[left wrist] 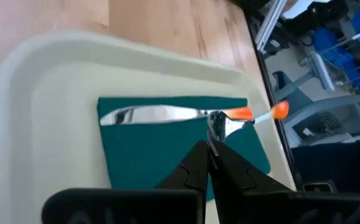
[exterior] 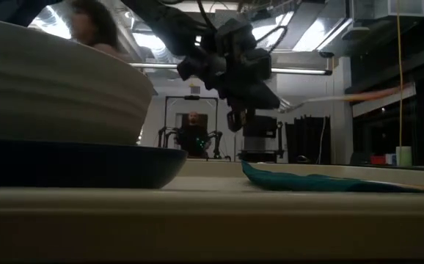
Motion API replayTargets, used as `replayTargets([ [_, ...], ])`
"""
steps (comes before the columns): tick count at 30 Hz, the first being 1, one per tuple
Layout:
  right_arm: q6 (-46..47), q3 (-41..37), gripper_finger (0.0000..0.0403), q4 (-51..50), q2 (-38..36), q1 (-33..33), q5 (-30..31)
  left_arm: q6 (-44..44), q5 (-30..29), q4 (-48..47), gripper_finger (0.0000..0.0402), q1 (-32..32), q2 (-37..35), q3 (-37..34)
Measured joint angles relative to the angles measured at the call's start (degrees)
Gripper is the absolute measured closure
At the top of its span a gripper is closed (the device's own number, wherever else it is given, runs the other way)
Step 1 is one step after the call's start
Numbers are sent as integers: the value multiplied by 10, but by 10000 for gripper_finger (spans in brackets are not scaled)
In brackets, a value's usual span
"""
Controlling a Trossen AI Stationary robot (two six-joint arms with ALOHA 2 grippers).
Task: Set up tray
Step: Put the orange fork on top of the green napkin to the left of the orange knife
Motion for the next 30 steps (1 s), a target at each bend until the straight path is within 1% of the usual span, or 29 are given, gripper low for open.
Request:
replayTargets([
  [4,0,0,62,0,0,0,0,-12,24,3,399,-10,20,11],
  [14,2,0,62,0,0,0,0,-14,22,-5,399,-38,59,26],
  [21,2,0,62,-3,0,0,0,-19,-2,-6,399,-41,77,27],
  [27,2,0,62,-3,0,0,0,-10,-10,-7,399,-35,79,26],
  [30,2,0,62,-3,0,0,0,0,-28,-8,399,-32,80,26],
])
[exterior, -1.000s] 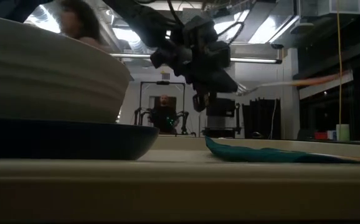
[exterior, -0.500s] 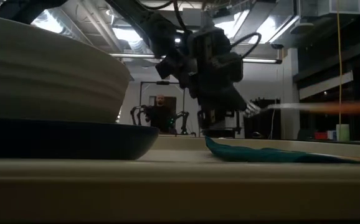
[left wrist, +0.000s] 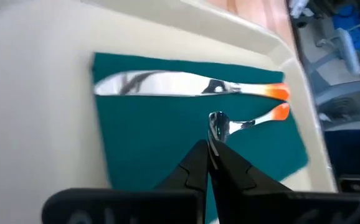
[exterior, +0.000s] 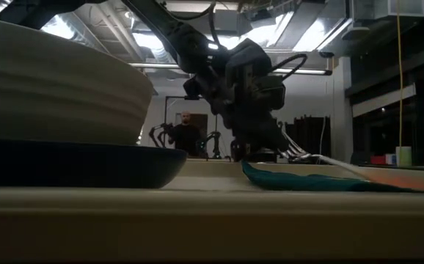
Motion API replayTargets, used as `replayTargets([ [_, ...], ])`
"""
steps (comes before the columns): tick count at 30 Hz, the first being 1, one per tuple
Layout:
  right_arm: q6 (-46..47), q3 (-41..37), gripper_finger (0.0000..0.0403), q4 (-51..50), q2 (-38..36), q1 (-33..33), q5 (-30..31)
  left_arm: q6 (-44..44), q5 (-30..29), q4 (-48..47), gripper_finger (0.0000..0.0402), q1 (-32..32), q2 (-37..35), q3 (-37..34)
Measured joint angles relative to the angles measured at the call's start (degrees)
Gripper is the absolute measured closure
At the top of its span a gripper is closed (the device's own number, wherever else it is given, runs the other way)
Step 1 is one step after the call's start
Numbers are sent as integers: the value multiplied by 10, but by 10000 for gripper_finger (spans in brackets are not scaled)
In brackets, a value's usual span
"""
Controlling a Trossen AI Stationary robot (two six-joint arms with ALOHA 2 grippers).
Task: Set up tray
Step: Put the orange fork on top of the green napkin to the left of the orange knife
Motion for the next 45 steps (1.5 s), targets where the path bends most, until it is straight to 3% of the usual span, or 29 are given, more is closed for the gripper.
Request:
replayTargets([
  [9,13,0,62,0,0,0,0,2,-7,4,399,14,10,0],
  [18,13,0,62,0,0,0,0,0,21,10,399,18,22,0],
  [22,13,0,62,0,0,0,0,11,64,9,399,18,22,0],
  [34,13,0,62,0,0,0,0,12,94,10,399,14,22,1],
  [39,13,0,62,0,0,0,0,43,88,-33,399,11,23,42],
  [45,13,0,62,0,0,0,0,110,76,-156,399,22,23,119],
])
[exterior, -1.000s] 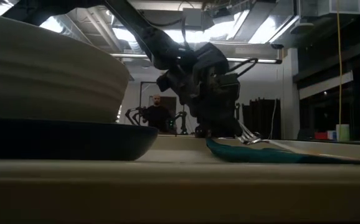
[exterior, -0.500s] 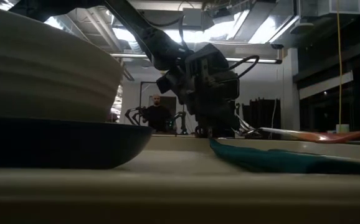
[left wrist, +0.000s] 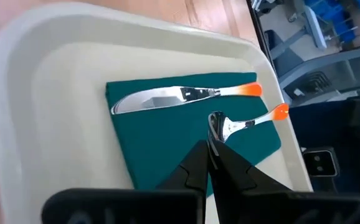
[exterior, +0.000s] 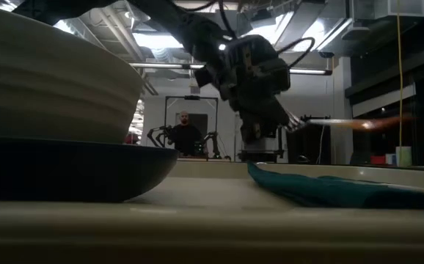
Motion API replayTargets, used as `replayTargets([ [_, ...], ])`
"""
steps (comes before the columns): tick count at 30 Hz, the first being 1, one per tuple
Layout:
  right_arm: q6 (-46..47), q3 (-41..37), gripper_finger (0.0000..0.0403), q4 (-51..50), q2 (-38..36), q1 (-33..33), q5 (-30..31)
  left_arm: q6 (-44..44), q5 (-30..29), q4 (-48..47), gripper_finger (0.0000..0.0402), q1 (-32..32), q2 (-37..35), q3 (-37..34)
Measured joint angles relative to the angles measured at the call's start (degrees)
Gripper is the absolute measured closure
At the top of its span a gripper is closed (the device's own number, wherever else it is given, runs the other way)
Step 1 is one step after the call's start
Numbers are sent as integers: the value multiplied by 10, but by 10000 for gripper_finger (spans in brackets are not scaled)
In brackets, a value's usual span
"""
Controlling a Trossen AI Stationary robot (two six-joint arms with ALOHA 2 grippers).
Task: Set up tray
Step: Put the orange fork on top of the green napkin to the left of the orange knife
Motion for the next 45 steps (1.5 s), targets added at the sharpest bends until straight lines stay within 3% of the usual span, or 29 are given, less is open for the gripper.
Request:
replayTargets([
  [9,-1,0,62,0,0,0,0,20,11,-81,399,-21,0,30],
  [13,-4,0,62,0,0,0,0,40,-16,-103,399,-38,0,29],
  [28,0,0,62,0,0,0,0,-18,-28,-33,399,-44,17,30],
  [45,6,0,62,0,0,0,0,-32,-59,-25,399,-48,33,29],
])
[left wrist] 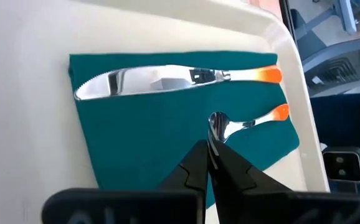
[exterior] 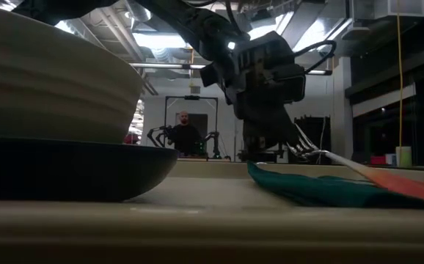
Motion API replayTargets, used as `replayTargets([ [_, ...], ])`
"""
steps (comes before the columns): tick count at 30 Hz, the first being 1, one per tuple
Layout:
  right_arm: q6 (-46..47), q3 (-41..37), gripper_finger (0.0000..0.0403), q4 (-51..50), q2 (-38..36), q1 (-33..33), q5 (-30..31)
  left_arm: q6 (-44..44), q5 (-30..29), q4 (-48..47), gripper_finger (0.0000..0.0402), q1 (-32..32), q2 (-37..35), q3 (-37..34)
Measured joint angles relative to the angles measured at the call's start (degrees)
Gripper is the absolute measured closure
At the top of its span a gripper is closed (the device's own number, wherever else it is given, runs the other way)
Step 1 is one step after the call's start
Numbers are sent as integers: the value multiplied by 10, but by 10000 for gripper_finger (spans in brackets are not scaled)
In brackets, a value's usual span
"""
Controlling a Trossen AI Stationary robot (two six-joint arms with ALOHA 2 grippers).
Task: Set up tray
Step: Put the orange fork on top of the green napkin to the left of the orange knife
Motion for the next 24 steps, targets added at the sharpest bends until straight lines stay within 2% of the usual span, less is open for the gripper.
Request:
replayTargets([
  [7,0,0,62,0,0,0,0,-16,-5,31,399,1,0,0],
  [24,6,0,62,0,0,0,0,-16,-27,9,399,2,0,0],
])
